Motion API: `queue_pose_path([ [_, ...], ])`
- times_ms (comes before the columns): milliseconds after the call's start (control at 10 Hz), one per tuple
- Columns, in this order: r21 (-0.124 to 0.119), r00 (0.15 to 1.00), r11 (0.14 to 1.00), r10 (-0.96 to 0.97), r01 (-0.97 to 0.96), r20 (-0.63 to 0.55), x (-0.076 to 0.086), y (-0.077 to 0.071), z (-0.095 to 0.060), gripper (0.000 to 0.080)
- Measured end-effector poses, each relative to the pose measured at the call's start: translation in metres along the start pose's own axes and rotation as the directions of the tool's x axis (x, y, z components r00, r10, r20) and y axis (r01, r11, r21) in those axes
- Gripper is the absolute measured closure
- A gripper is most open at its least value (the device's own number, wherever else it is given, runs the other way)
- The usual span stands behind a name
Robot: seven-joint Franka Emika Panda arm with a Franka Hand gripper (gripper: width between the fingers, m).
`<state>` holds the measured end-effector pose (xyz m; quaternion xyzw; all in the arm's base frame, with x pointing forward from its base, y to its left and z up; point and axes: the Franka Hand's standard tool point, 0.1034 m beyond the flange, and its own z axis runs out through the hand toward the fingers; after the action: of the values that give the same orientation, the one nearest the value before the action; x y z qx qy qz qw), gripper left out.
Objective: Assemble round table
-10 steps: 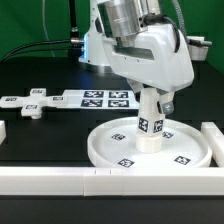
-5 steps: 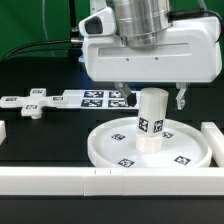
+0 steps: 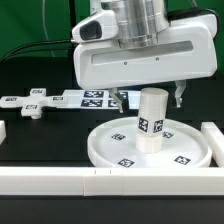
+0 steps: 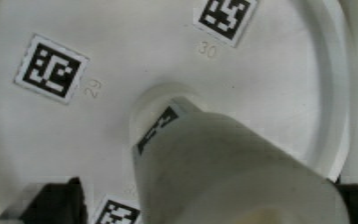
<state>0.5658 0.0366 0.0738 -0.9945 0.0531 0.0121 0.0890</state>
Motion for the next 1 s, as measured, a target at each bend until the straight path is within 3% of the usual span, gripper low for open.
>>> queue_pose_path([
  [400,-0.062,0.932,0.93,-0.362,0.363,0.029,0.0,-0.016,0.0,0.0151],
  [900,-0.051,0.787,0.785,-0.616,0.617,0.048,0.0,-0.009,0.001,0.0151],
  [1000,-0.08,0.674,0.67,-0.737,0.738,0.048,0.004,-0.01,0.001,0.0151],
])
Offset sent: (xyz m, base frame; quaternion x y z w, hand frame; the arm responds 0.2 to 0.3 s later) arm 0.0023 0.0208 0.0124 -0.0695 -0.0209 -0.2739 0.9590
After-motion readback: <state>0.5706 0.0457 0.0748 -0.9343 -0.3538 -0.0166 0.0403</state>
